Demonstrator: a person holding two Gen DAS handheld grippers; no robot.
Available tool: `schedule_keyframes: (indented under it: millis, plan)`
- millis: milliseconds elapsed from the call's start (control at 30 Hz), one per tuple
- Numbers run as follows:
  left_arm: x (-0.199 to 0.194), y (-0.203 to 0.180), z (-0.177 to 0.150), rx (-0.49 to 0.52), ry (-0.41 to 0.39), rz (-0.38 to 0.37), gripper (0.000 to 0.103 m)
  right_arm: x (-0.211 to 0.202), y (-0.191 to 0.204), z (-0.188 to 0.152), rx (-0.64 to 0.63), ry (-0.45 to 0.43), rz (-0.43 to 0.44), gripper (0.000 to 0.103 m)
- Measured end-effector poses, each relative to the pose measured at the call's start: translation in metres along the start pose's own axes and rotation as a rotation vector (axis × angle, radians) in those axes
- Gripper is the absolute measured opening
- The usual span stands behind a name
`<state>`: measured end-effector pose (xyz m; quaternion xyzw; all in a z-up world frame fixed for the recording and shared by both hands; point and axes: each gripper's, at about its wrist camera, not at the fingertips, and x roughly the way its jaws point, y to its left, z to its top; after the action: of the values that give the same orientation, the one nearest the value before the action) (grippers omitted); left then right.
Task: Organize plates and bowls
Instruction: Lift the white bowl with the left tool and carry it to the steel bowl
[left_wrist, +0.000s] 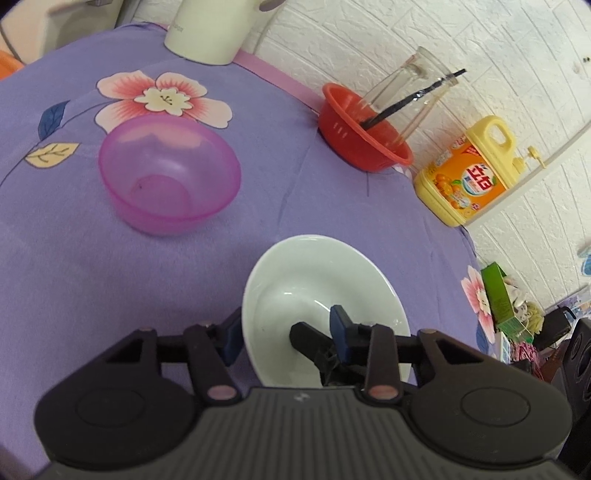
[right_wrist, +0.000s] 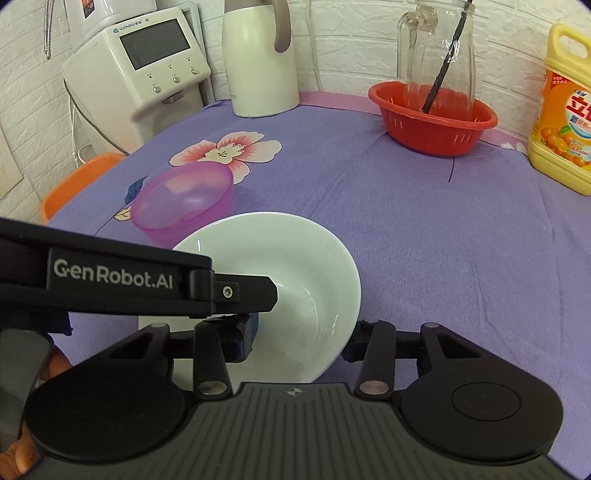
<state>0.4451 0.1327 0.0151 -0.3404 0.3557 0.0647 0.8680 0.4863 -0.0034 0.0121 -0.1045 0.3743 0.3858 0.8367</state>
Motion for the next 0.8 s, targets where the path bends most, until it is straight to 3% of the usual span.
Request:
schedule_keyframes:
  millis: [267,433,633,800]
  plan:
    - [-0.068,-0.015,-0.046,0.047,-0.028,-0.079,0.035,-0.071,0.031,-0.026,-0.007,-0.043,-0.074,0.077]
    - [-0.104,-0.020,-0.091,0.085,-0.018,-0.124,0.035,-0.121,0.053,-0.062,-0.002,-0.073,-0.134,0.080]
    - [-0.121,-0.017,-0.146,0.107,0.042,-0.145,0.035,-0.151,0.072,-0.115,0.030,-0.057,-0.178,0.083]
    - [-0.125,-0.010,-0.170,0.132,0.065,-0.136,0.035,-0.157,0.082,-0.143,0.056,-0.046,-0.184,0.083]
